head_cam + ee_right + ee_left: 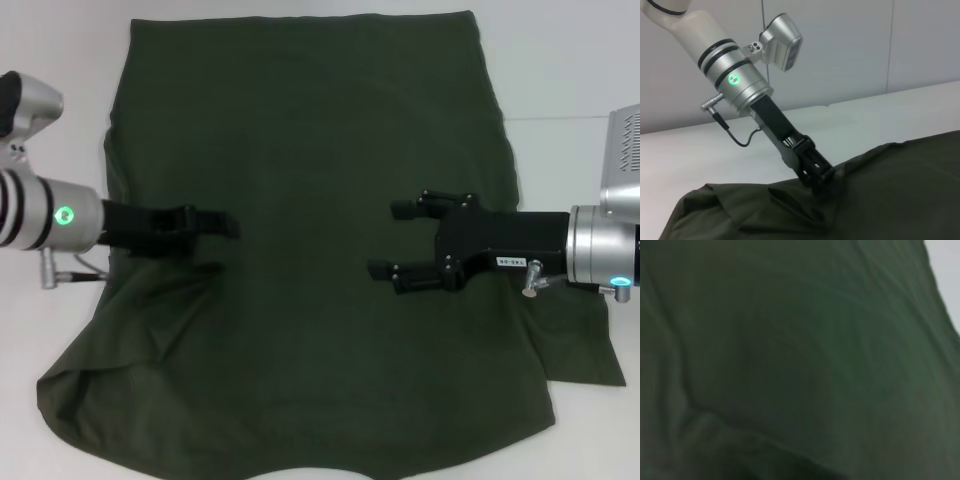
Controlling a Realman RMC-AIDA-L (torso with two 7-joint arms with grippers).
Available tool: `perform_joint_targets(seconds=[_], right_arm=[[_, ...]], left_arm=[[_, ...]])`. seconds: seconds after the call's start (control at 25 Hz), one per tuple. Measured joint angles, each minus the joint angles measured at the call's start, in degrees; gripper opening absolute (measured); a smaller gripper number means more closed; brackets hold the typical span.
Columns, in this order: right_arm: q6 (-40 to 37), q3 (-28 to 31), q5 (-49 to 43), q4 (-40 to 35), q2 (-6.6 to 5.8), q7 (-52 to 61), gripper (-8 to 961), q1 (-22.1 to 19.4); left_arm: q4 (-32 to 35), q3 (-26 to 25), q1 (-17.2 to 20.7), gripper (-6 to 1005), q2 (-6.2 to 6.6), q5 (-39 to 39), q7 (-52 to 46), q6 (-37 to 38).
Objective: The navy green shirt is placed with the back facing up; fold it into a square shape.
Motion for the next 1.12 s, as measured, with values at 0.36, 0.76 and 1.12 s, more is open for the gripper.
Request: perform_joint_targets(seconds=[0.36, 0.76, 1.12], right_arm=[[0.0, 0.0, 0.0, -0.3, 0.13, 0.2, 946, -0.1], [0.0, 0.0, 0.0, -0.4, 0.06, 0.2, 946, -0.1], [0.0, 0.0, 0.0, -0.4, -0.03, 0.1, 946, 0.0]], left_arm=[[0.0, 0.1, -2.1, 939, -1.55, -2.5, 1.4, -1.0], [4.4, 0.0, 2.6, 938, 0.37, -5.7, 2.9, 6.3], [8.2, 0.3, 7.6, 939, 2.27, -5.3, 7.4, 11.0]])
